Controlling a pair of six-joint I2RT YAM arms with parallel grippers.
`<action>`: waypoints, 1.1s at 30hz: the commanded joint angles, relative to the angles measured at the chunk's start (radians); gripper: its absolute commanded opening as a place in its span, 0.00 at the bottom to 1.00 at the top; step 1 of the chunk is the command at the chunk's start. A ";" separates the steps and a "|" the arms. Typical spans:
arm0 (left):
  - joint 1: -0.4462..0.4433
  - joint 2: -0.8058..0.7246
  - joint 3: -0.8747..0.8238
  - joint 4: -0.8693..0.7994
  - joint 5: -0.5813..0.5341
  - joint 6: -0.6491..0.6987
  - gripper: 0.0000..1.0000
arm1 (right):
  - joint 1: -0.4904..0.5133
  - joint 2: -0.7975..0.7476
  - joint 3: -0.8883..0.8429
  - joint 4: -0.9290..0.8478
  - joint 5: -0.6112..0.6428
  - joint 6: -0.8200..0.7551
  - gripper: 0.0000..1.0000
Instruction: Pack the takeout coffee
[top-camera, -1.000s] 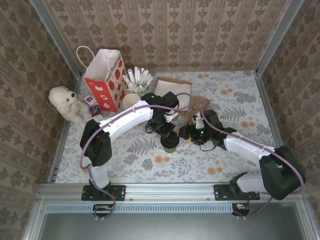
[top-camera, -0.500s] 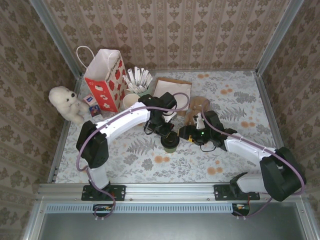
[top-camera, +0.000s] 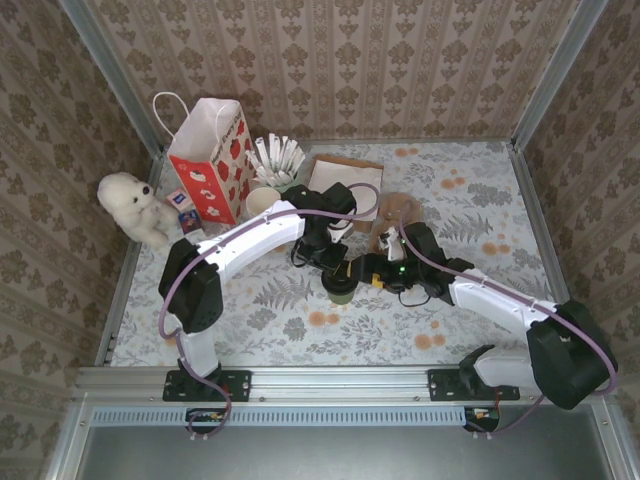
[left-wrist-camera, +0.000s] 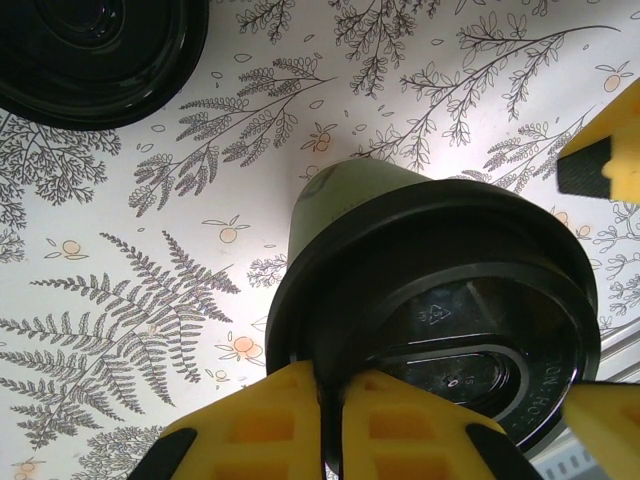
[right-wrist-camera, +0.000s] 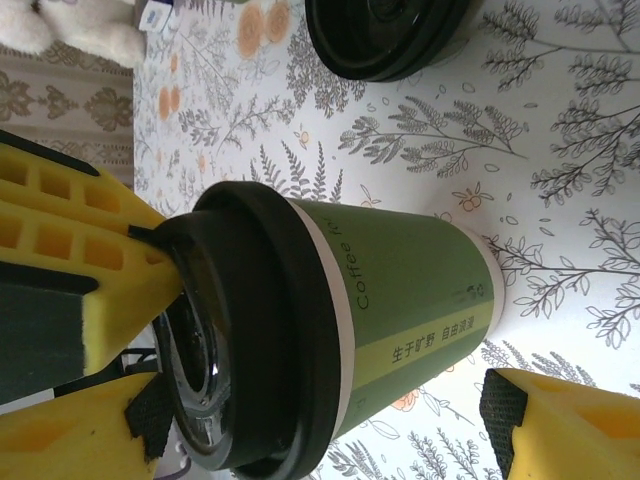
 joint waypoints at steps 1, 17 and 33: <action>0.003 0.015 0.032 -0.033 -0.006 -0.008 0.10 | 0.007 0.025 0.013 0.019 -0.010 0.007 0.84; 0.030 -0.039 0.013 0.014 0.063 -0.027 0.14 | 0.008 0.044 0.026 -0.052 0.048 0.007 0.84; 0.066 -0.086 -0.057 0.084 0.143 -0.047 0.18 | 0.009 0.048 0.044 -0.072 0.047 0.004 0.85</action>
